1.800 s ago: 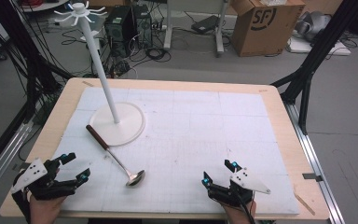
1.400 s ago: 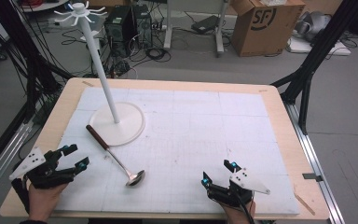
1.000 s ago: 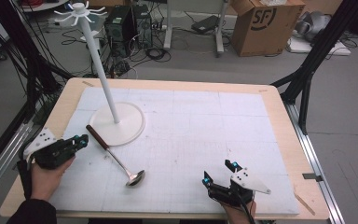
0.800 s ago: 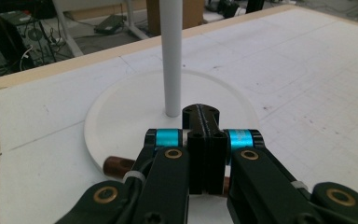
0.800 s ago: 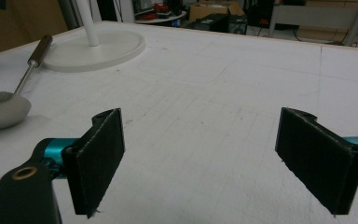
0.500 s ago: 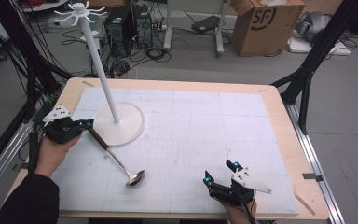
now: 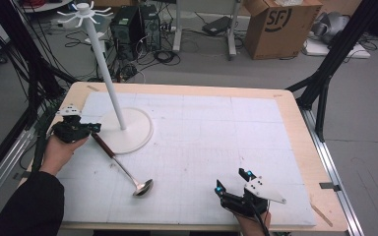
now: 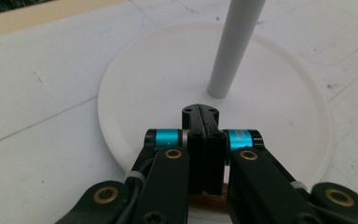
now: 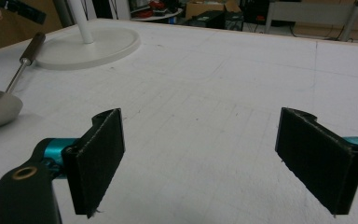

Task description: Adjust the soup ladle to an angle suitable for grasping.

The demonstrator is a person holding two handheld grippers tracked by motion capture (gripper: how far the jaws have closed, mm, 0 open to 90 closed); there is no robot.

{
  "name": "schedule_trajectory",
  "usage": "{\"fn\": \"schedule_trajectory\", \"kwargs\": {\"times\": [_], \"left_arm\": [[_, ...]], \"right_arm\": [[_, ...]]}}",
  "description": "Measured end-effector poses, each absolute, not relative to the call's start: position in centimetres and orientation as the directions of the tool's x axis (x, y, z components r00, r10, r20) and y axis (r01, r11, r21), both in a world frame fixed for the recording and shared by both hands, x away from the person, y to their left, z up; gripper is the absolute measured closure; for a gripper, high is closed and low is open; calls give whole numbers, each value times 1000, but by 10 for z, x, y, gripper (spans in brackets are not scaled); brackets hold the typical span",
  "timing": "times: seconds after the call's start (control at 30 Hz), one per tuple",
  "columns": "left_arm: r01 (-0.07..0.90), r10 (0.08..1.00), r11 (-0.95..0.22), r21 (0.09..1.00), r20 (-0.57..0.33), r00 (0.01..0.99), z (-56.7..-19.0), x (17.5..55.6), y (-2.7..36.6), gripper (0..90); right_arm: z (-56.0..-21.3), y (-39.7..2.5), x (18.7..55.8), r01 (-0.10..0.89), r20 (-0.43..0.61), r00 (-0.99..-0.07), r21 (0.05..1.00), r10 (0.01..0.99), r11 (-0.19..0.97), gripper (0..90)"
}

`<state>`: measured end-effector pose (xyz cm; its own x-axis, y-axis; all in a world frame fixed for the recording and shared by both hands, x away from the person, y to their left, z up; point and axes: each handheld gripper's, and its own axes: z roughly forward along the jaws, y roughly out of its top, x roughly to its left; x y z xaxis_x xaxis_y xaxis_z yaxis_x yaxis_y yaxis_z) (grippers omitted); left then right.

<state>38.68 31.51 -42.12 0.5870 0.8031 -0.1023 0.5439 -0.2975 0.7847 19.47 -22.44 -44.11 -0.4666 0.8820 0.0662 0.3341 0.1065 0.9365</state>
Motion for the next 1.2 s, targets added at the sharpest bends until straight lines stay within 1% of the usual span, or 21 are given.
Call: {"fn": "schedule_trajectory", "kwargs": {"times": [0.33,0.6,0.87,1.2], "left_arm": [[576,803,-350,739,-79,590,-430,390,311,900],[570,799,-381,728,-52,599,-430,389,309,899],[569,791,-401,718,-42,611,-432,387,306,899],[572,792,-402,715,-42,610,-436,380,312,898]], "right_arm": [[-441,-224,195,333,68,-466,937,882,104,145],[-441,-224,195,333,70,-465,938,883,100,146],[-439,-224,193,315,70,-472,944,879,94,146],[-439,-224,193,321,76,-470,943,879,90,145]]}}
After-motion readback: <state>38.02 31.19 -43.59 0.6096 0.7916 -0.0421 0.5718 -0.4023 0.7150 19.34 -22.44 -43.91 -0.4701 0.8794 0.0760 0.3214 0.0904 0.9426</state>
